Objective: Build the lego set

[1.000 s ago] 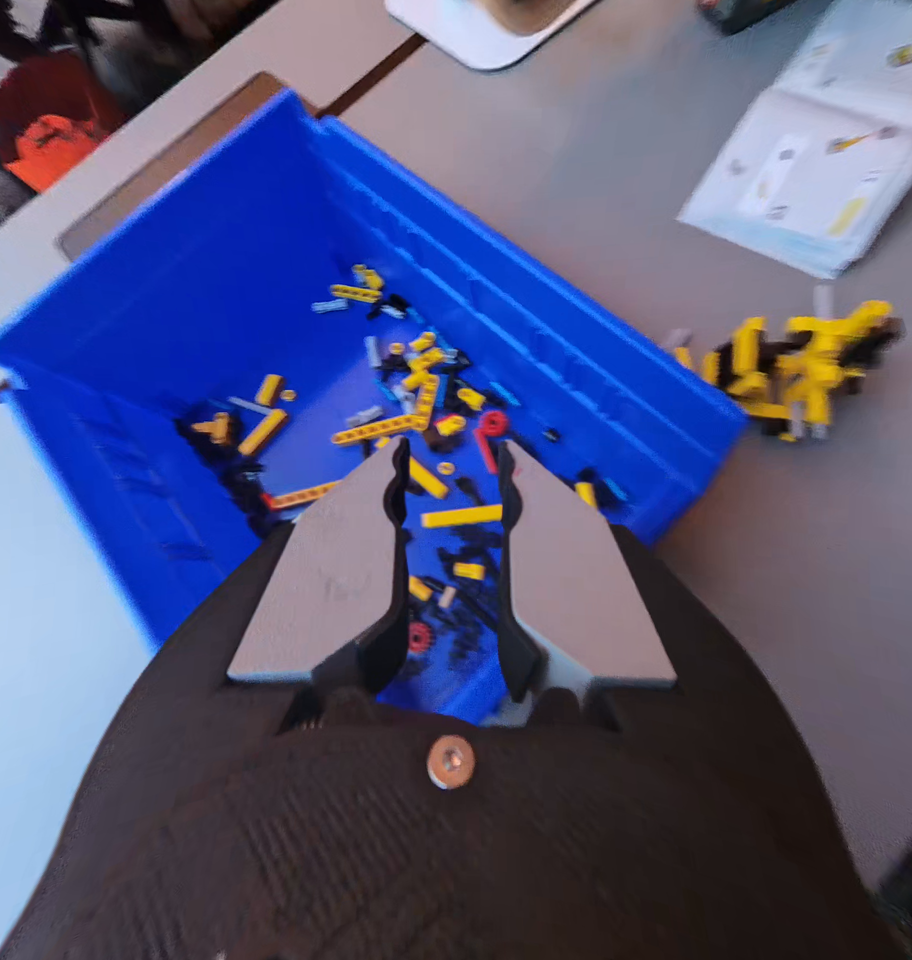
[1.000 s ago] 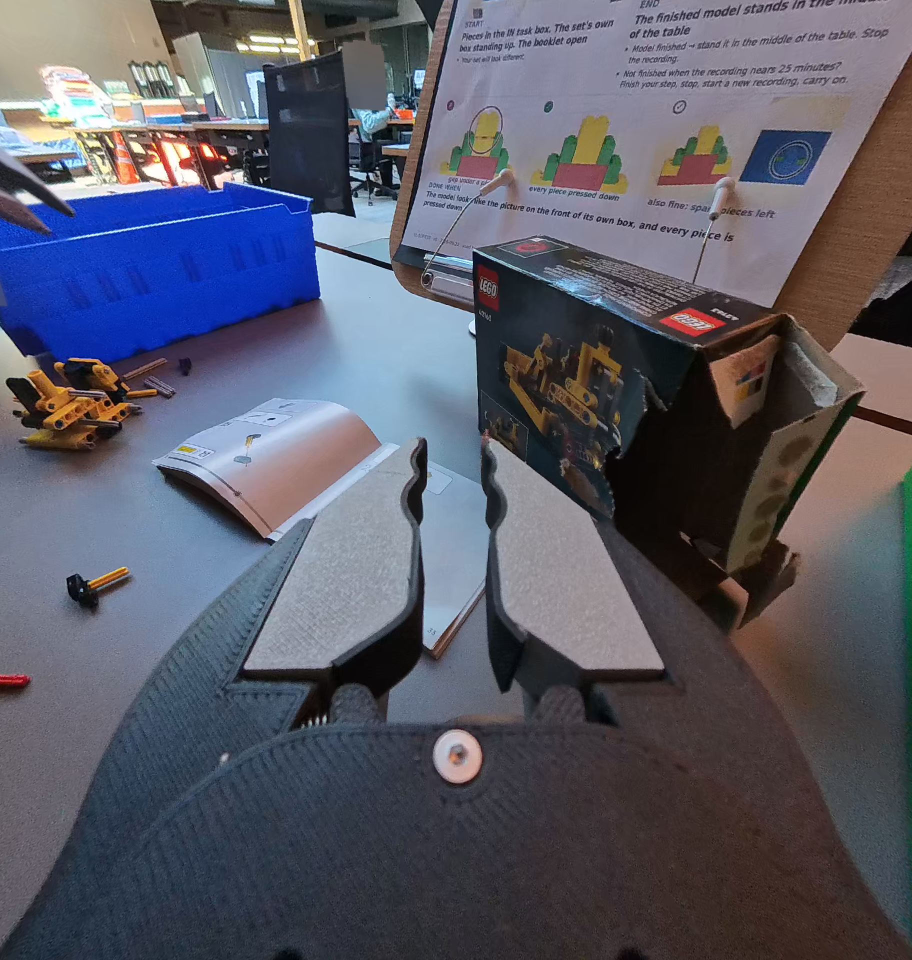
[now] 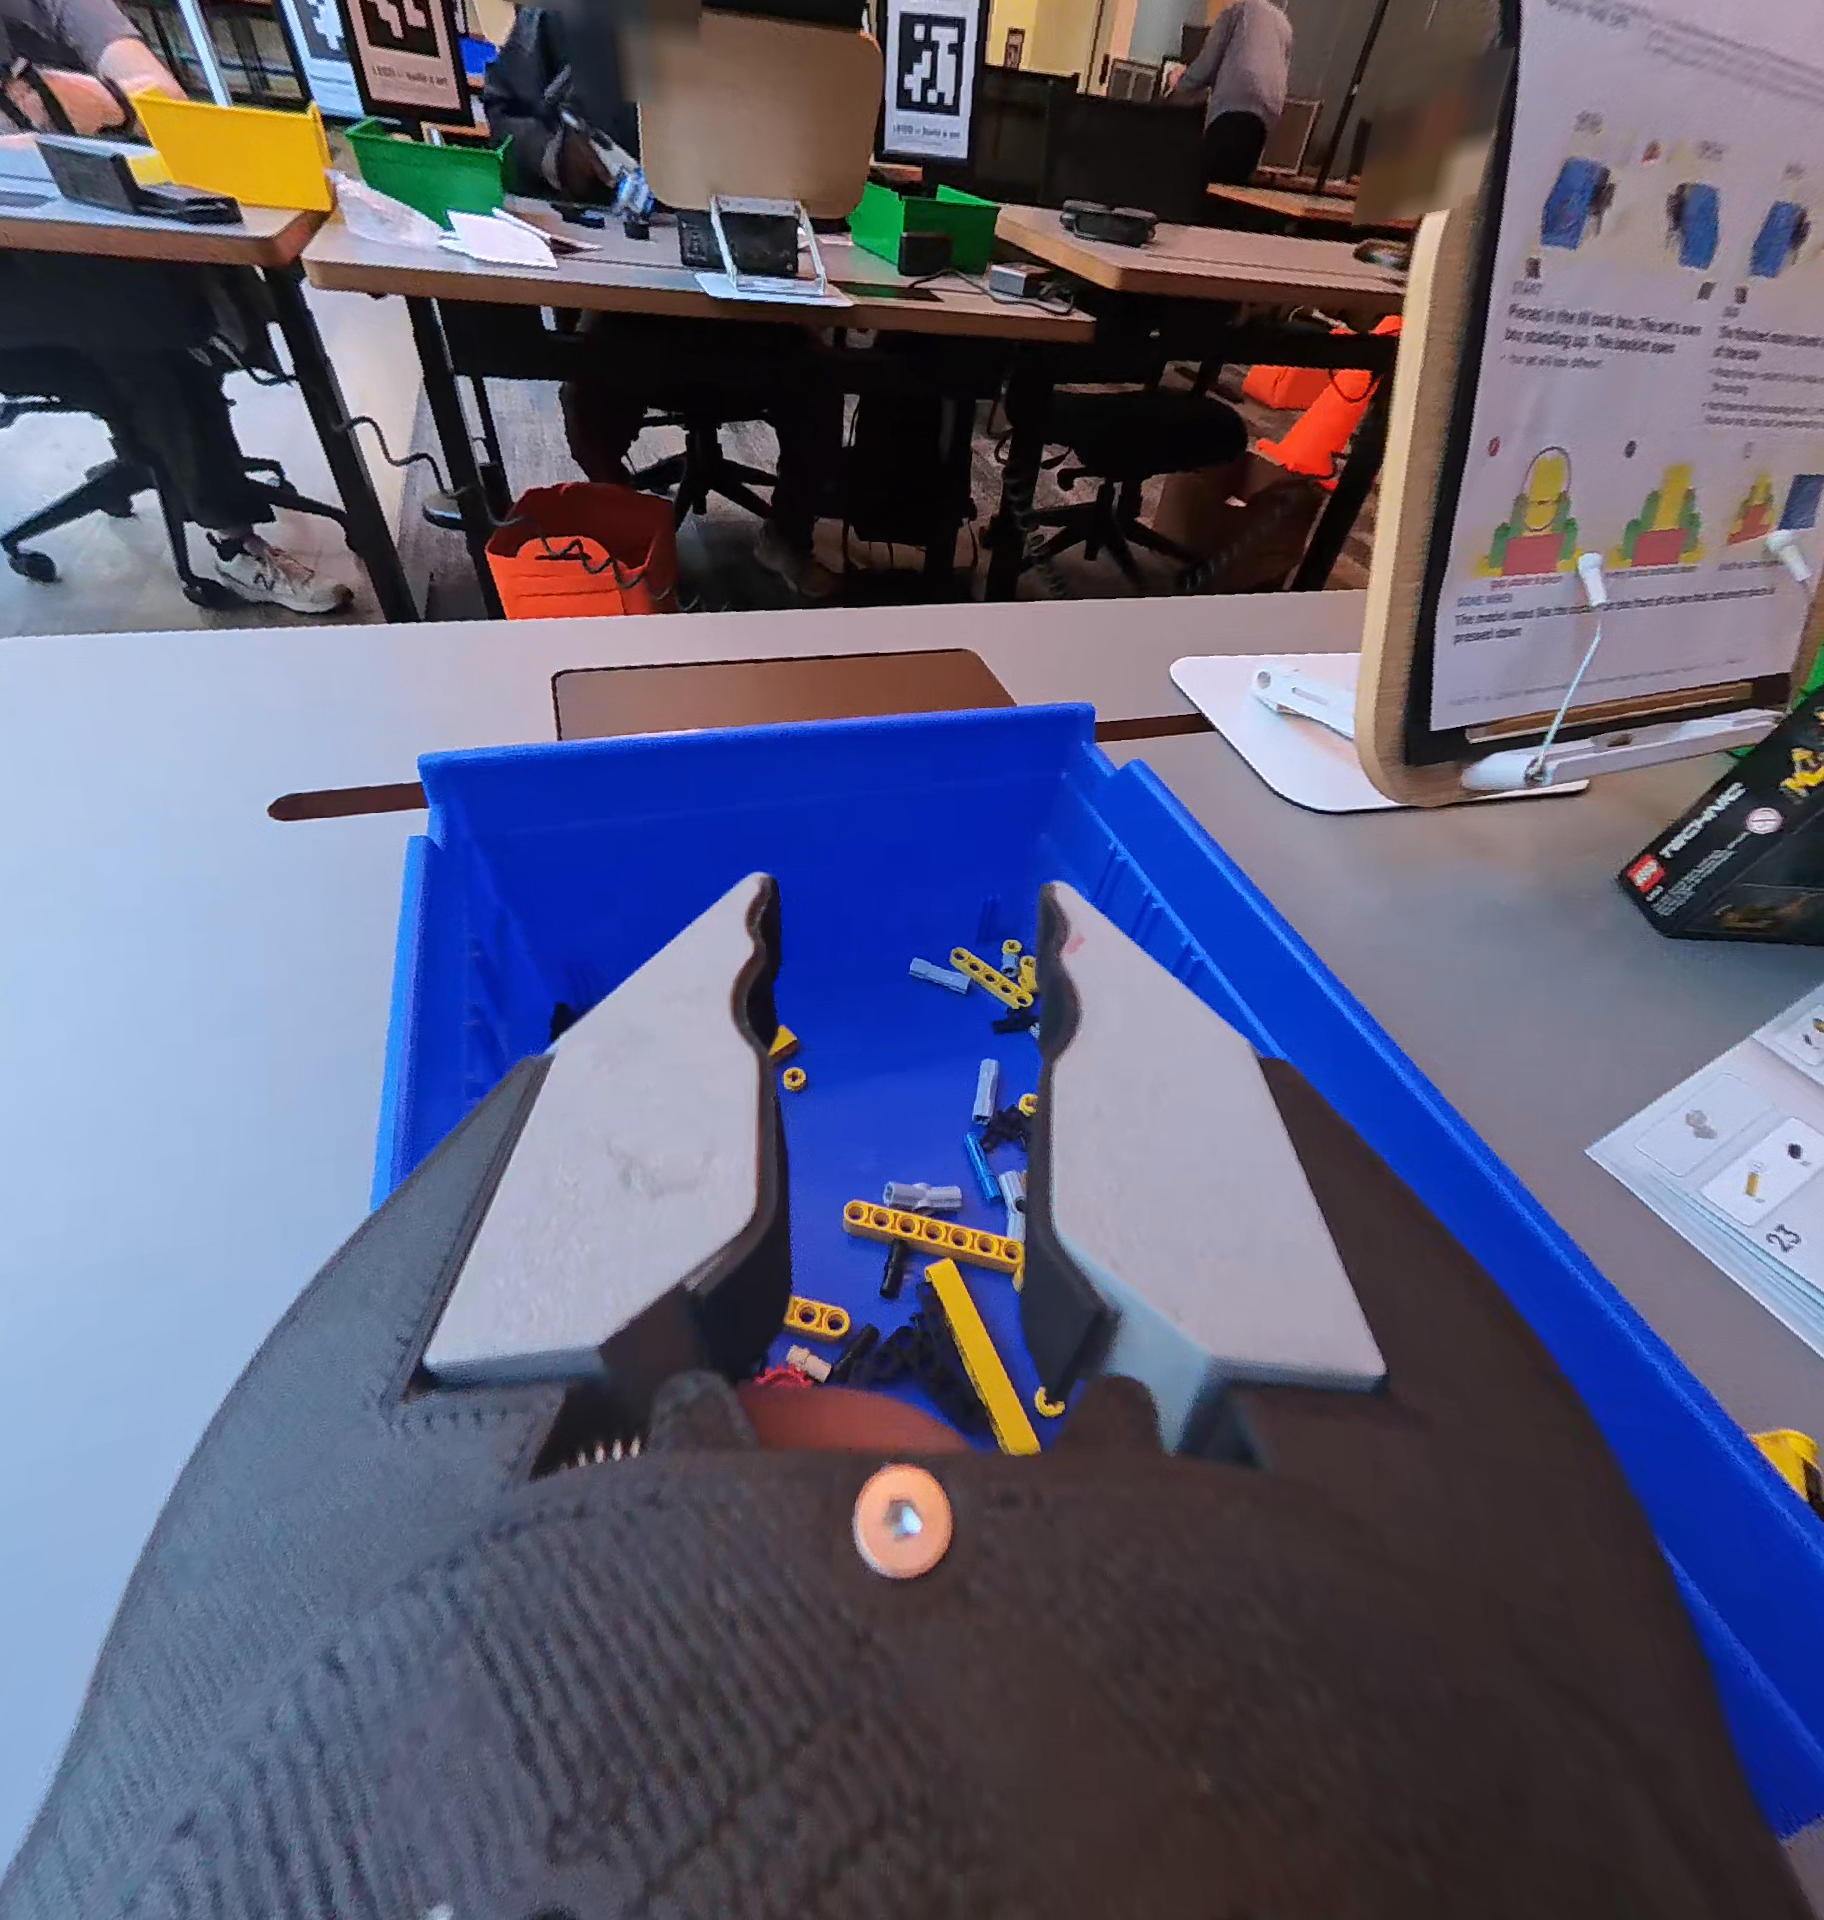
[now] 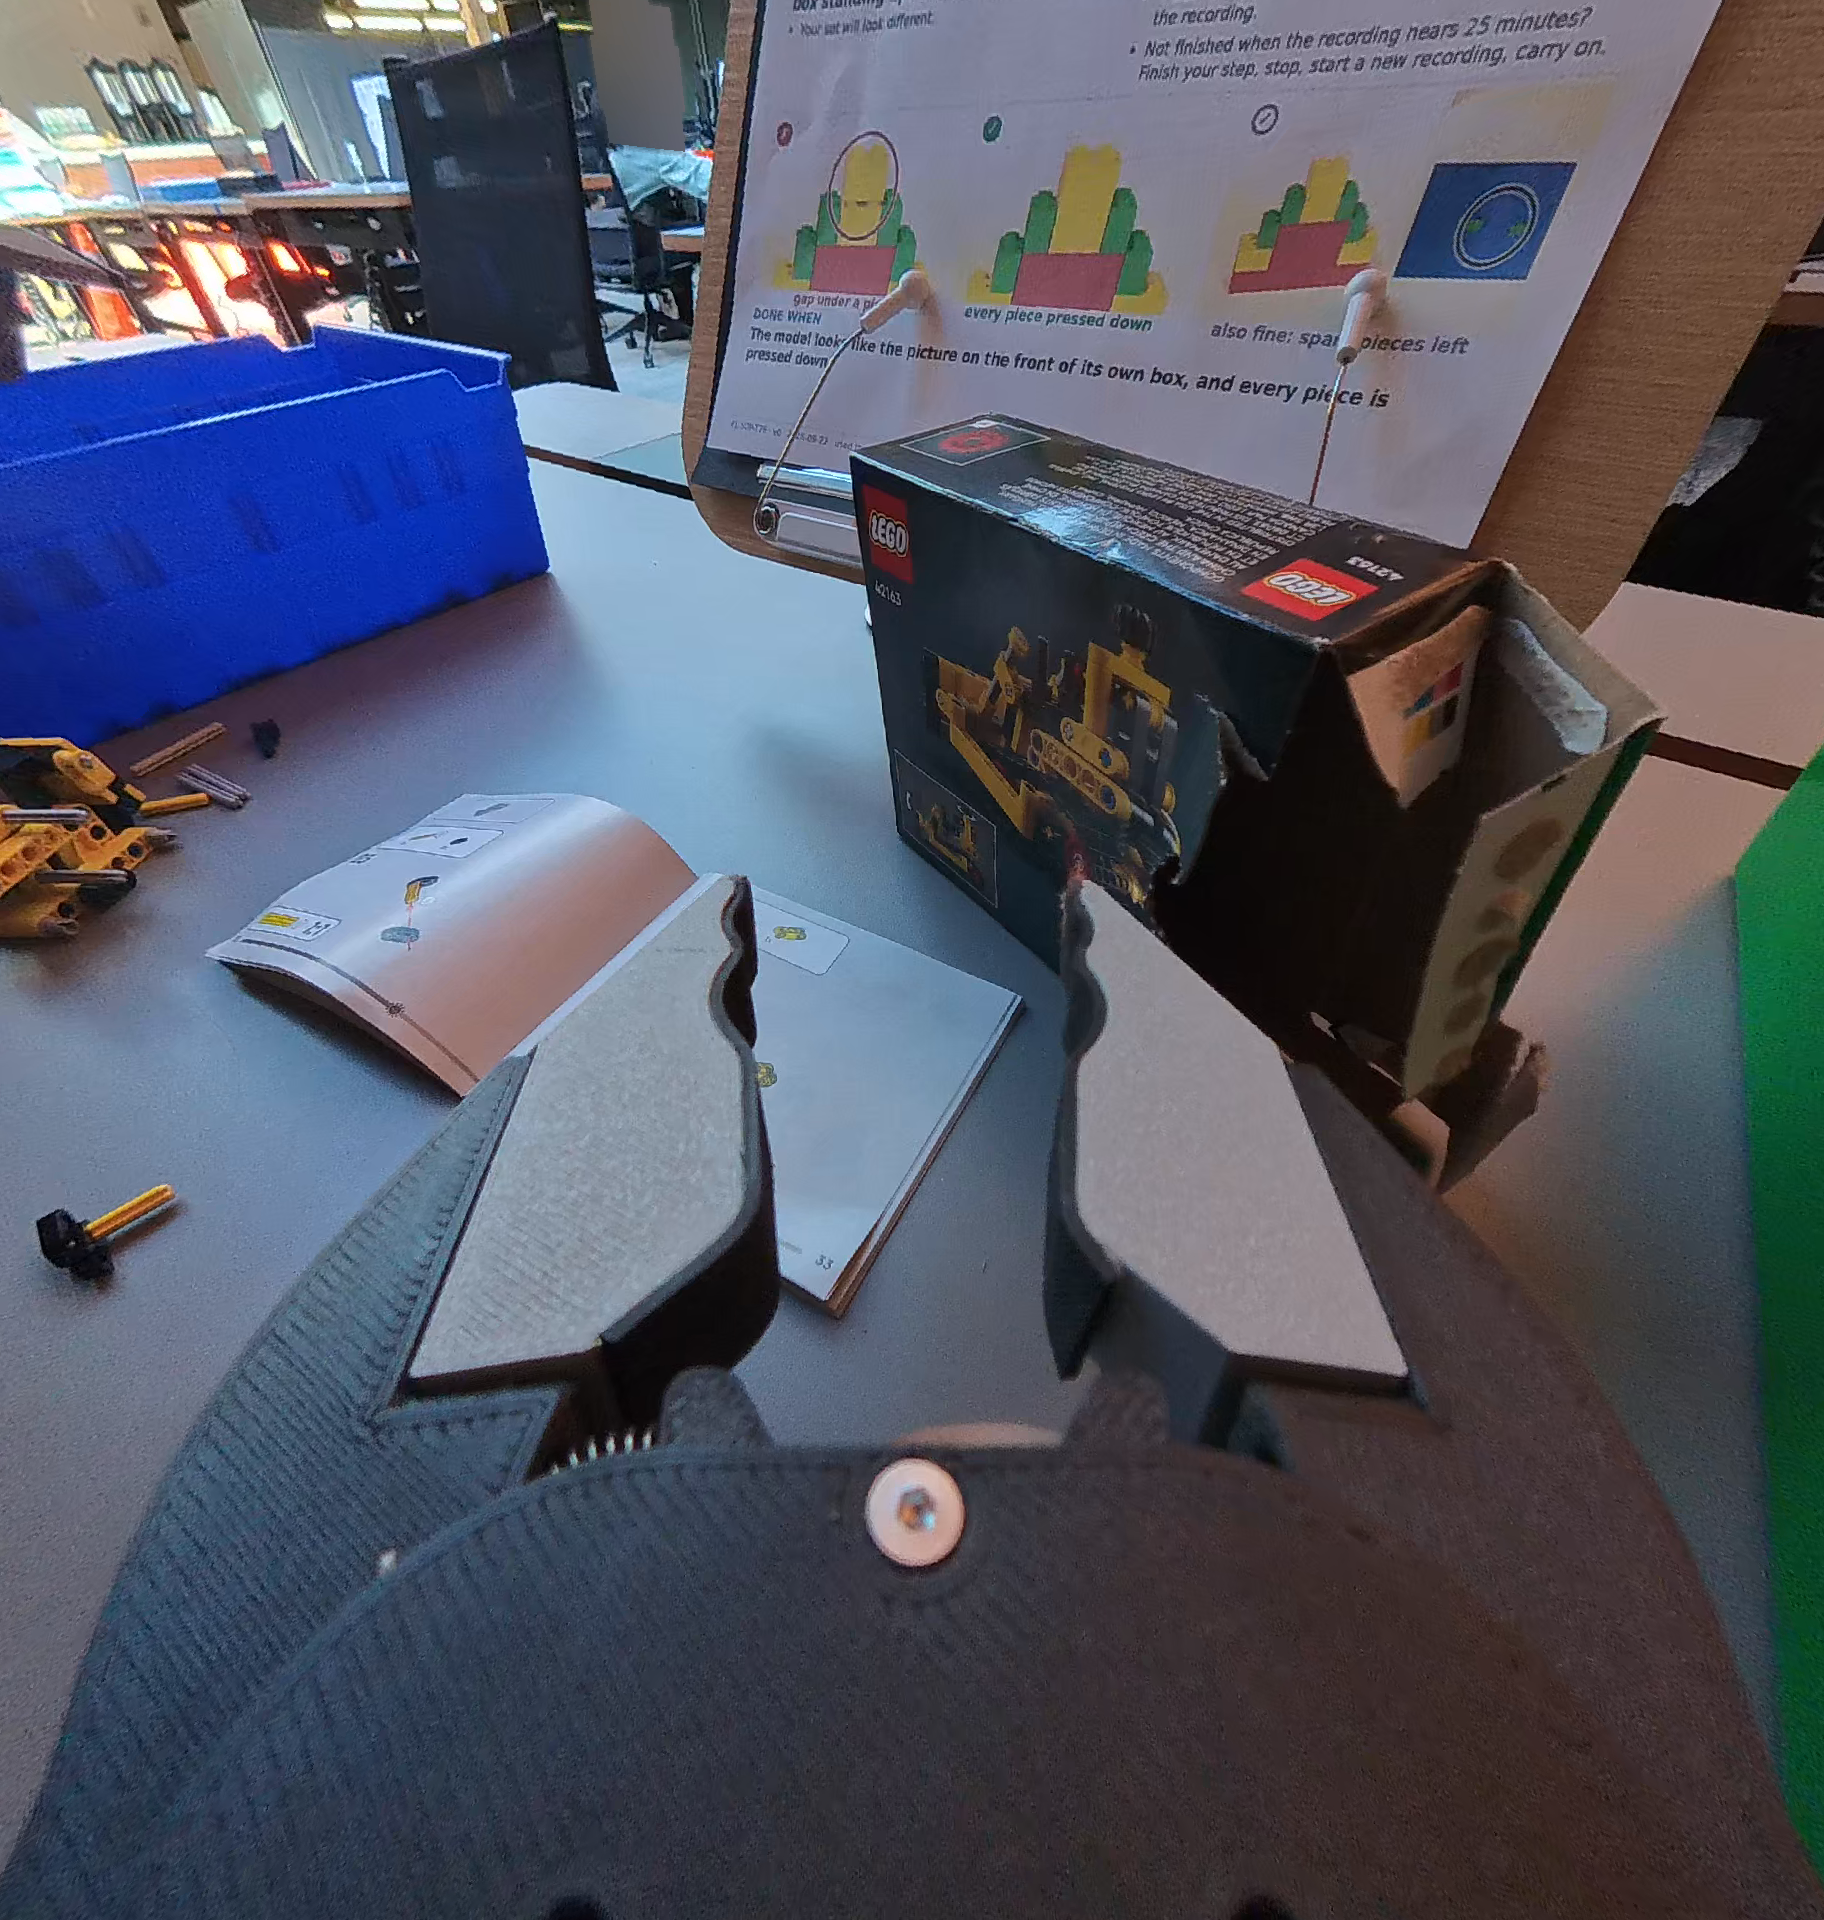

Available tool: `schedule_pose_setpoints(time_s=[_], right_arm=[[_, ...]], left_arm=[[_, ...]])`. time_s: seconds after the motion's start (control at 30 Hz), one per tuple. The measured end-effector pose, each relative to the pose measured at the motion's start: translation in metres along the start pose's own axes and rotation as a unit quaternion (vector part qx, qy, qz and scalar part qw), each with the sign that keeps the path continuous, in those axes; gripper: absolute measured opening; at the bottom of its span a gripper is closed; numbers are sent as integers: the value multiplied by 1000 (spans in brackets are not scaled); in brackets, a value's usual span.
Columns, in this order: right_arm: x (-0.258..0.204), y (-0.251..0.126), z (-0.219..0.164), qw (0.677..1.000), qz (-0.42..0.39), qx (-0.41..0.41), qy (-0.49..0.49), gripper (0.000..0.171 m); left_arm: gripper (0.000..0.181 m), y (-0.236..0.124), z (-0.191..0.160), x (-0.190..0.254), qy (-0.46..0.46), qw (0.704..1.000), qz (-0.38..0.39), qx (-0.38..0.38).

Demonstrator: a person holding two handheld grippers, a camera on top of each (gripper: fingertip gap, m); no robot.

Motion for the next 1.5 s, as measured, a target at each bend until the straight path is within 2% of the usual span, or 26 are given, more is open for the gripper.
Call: schedule_pose_setpoints(time_s=[0.13,0.23,0.37,0.8,1.5], right_arm=[[0,-1,0,1000,-2,2,-2,54],[0,-1,1,1000,-2,3,-4,54],[-1,0,1,1000,0,3,-7,54],[-2,1,0,1000,5,-2,-6,54],[-3,1,0,1000,8,-4,-7,51]], left_arm=[[47,-8,17,-13,-39,997,40,49],[45,-24,37,-15,-104,989,4,105],[48,-34,44,-26,-125,983,3,132],[46,-26,33,-19,-77,992,6,102],[42,-25,31,-18,-71,992,4,101]])
Point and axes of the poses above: each gripper's, where its closed fingertips meet, y out along the fingers, z out of its top, x = y × z across the jaws, the point moved 3 cm from there along -y, back along the fingers, and after that the axes turned 12 degrees about -y, right-handed, at the moved point
